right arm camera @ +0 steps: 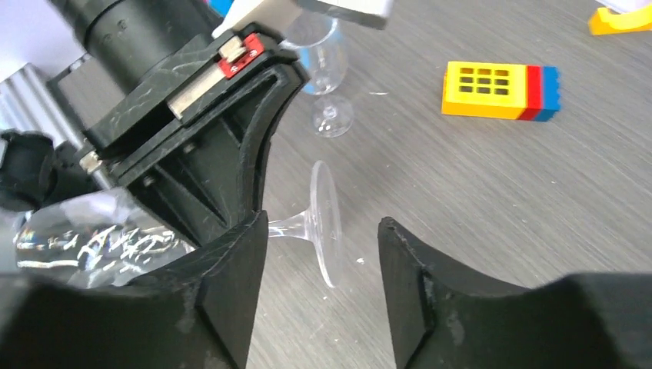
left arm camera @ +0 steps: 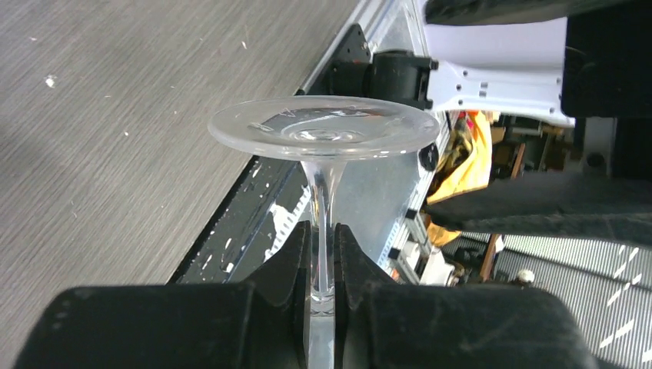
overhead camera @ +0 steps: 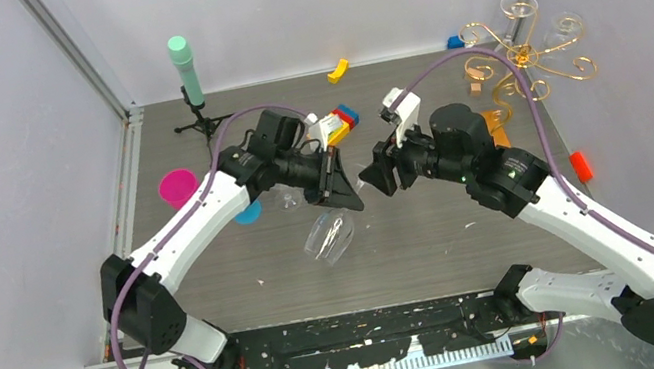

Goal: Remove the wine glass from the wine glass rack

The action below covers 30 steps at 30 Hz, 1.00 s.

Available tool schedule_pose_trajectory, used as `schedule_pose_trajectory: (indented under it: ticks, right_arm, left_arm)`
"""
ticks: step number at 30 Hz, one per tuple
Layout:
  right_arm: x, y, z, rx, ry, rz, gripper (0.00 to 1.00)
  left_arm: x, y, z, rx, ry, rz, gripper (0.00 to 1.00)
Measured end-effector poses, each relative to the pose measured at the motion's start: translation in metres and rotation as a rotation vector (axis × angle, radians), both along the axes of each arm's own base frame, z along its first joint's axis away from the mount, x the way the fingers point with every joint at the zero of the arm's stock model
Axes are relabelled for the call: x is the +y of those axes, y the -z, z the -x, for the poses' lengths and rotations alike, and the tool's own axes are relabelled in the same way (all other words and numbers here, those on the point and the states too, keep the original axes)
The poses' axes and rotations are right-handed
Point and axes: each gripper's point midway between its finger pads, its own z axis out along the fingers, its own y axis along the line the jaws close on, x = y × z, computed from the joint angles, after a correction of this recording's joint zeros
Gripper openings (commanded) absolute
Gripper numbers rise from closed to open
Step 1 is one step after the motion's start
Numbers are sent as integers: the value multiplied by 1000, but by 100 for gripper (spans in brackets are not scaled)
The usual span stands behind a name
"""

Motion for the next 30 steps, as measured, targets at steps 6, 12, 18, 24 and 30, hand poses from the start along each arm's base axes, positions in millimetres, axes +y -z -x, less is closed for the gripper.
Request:
schedule_pose_trajectory:
  ticks: [6, 12, 18, 24, 30]
  right_arm:
    - [-15, -6, -21, -33, 156, -1, 67]
    - [-17, -24, -20, -72, 235, -58, 65]
    - [3, -48, 1, -142, 213, -163, 65]
    - [39, -50, 11, -189, 211, -187, 64]
    - [60, -55, 1, -243, 303, -228, 55]
  left_arm:
    - [6, -14, -36, 6, -177, -18, 0]
    - [30, -54, -116, 38, -526, 84, 0]
    - [52, -75, -167, 143, -813, 220, 0]
    - [56, -90, -178, 247, -951, 329, 0]
    - [66, -94, -172, 314, -1026, 388, 0]
